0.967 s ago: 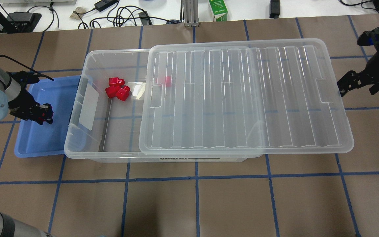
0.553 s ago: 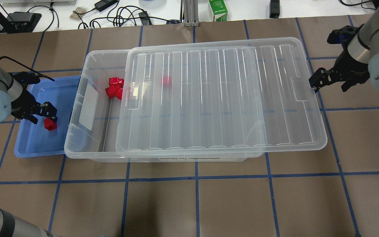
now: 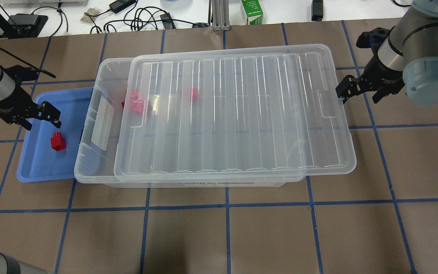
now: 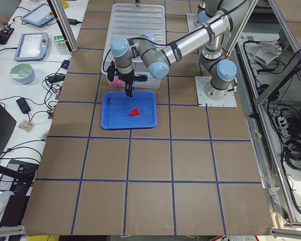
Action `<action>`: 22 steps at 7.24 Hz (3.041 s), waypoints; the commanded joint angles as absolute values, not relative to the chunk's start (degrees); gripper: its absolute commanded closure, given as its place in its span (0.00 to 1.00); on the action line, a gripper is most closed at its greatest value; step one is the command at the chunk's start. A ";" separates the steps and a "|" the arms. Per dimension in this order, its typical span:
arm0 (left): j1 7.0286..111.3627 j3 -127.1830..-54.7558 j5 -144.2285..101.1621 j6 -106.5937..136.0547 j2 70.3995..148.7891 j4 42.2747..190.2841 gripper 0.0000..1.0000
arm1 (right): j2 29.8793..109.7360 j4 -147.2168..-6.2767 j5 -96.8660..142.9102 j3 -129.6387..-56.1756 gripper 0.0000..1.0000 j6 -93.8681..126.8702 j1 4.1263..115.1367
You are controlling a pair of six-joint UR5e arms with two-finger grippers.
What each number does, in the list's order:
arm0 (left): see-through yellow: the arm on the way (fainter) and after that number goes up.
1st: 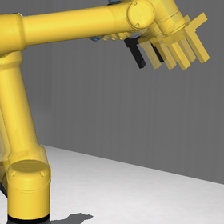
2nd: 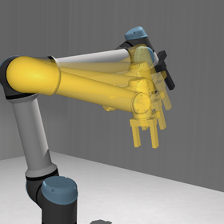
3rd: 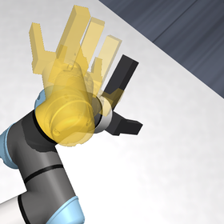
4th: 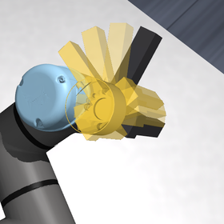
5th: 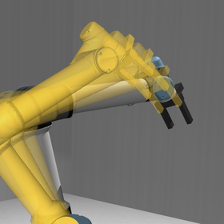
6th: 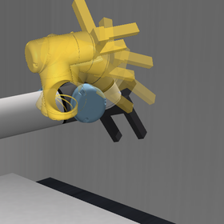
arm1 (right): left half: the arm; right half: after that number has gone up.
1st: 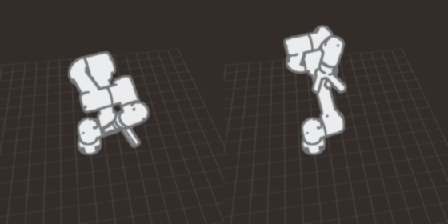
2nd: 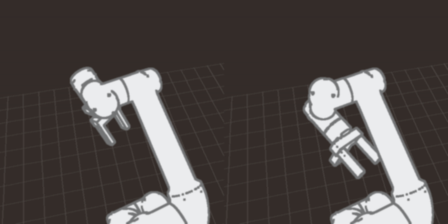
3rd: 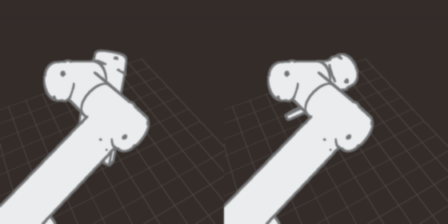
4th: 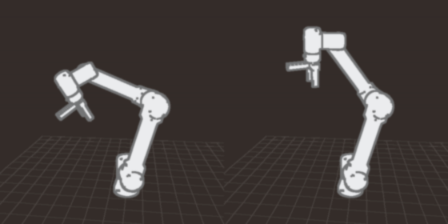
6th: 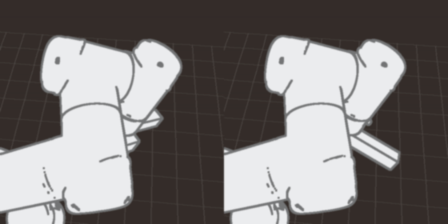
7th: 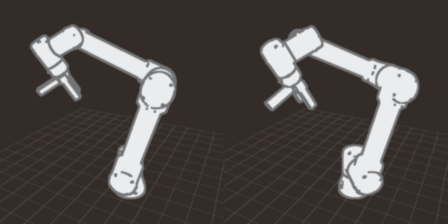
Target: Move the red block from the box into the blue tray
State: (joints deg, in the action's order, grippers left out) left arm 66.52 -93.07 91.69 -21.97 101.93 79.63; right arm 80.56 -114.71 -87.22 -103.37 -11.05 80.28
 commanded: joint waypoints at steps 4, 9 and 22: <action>89.63 -89.91 92.20 -0.18 90.80 85.86 0.00 | 79.71 -117.95 -87.80 -103.01 0.00 -6.33 83.85; 88.60 -90.26 92.45 -0.88 89.03 87.45 0.00 | 85.94 -92.78 -89.47 -84.42 0.00 1.96 89.54; 88.86 -90.18 91.49 -0.26 89.74 86.84 0.00 | 86.66 -89.03 -91.23 -81.83 0.00 9.49 94.75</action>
